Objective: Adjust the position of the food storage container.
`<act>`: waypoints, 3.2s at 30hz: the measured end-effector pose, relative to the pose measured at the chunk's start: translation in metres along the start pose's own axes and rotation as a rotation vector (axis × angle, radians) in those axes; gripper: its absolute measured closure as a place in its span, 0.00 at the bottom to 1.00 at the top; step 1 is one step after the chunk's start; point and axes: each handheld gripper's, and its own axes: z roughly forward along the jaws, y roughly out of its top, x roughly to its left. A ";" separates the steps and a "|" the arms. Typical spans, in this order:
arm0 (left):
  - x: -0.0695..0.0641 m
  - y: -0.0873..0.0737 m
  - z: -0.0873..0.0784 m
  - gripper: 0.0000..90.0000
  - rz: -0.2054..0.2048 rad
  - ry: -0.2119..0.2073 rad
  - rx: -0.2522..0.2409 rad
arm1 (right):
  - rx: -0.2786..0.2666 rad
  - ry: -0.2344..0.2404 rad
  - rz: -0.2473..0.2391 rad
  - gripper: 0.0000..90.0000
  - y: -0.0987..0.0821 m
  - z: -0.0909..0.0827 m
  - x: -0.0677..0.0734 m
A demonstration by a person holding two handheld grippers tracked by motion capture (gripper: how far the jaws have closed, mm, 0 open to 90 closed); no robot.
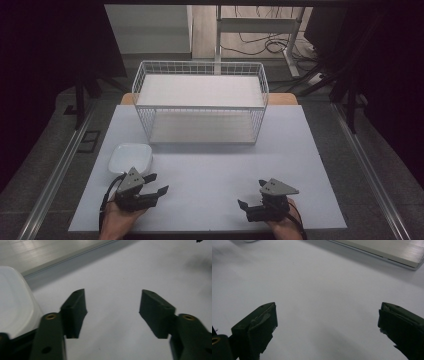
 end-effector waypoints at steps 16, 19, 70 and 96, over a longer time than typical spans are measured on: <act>0.032 0.022 -0.002 1.00 -0.010 0.035 0.034 | -0.010 -0.002 0.033 0.03 0.001 -0.001 -0.005; 0.038 0.025 -0.004 1.00 -0.011 0.058 0.022 | -0.007 -0.005 0.029 0.03 0.001 -0.001 -0.005; 0.174 -0.016 -0.011 1.00 -0.249 0.440 0.101 | 0.049 0.007 -0.027 0.04 -0.001 0.005 -0.003; 0.136 -0.024 -0.001 1.00 -0.248 0.331 0.052 | 0.056 0.021 -0.029 0.05 -0.001 0.004 -0.003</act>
